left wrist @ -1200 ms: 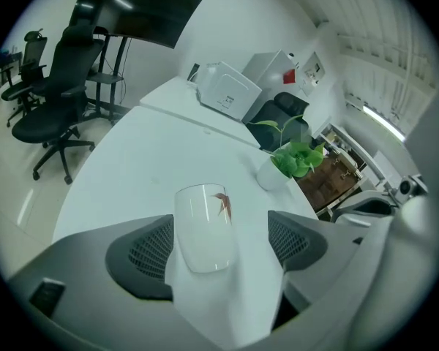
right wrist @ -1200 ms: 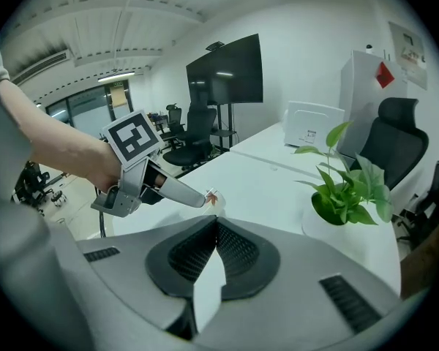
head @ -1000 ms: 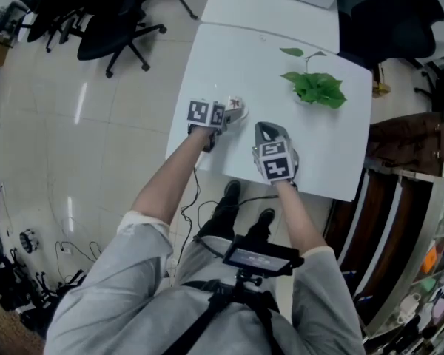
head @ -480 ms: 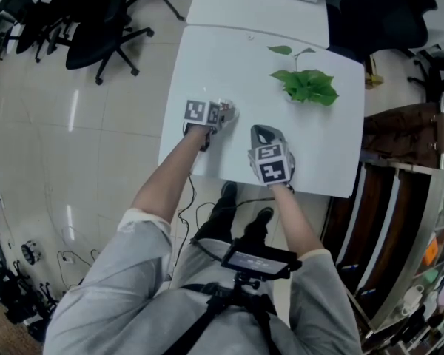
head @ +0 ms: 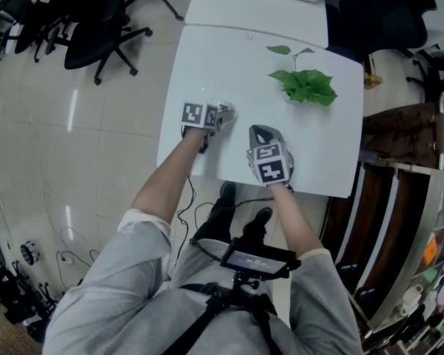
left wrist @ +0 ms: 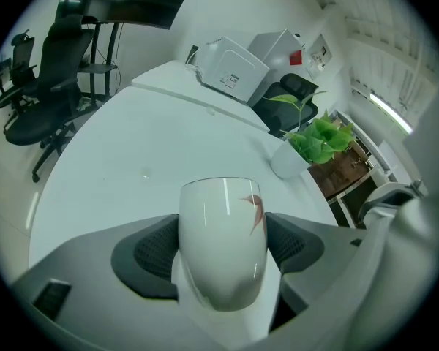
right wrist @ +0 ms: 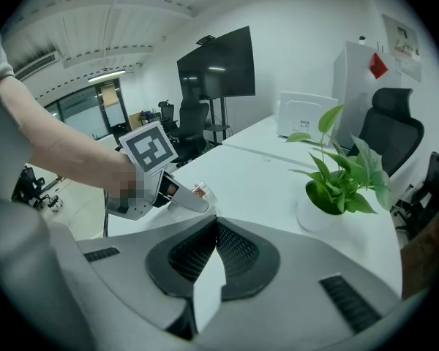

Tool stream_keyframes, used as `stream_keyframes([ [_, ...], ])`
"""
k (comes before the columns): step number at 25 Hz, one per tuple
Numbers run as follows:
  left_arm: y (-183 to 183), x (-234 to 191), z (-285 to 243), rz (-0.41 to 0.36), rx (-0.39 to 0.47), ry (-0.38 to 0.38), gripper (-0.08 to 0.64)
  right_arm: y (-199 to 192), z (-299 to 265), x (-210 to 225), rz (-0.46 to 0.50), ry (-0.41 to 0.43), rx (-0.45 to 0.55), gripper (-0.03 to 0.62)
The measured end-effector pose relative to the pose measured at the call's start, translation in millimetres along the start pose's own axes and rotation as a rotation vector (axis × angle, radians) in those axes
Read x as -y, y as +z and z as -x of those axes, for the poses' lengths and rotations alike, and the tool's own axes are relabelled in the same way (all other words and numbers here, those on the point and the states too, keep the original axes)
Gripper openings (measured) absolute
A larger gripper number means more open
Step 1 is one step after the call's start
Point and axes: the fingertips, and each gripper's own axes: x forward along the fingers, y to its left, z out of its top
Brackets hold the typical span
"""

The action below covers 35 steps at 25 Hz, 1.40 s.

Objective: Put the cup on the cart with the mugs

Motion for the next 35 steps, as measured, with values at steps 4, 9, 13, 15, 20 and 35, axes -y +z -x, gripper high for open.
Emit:
stream_keyframes([
  [4,-2,-5,4,-0.023,0.012,0.018,0.377,0,1,1,0.001,0.000,0.000,-0.003],
  [9,15,-8,20,-0.066,0.106,0.048,0.377,-4,3,1,-0.001,0.005,-0.002,-0.003],
  [13,17,-3,34,-0.059,0.130,0.040,0.376,-1,7,1,0.006,0.004,0.004,-0.003],
  [15,18,0,42,-0.058,0.146,0.037,0.376,3,10,2,0.008,0.006,0.011,-0.003],
  [20,23,15,73,-0.111,0.236,0.032,0.377,10,26,1,0.006,0.014,0.037,-0.003],
  [35,28,113,212,-0.395,0.694,0.027,0.376,42,112,-14,-0.027,0.063,0.277,-0.003],
])
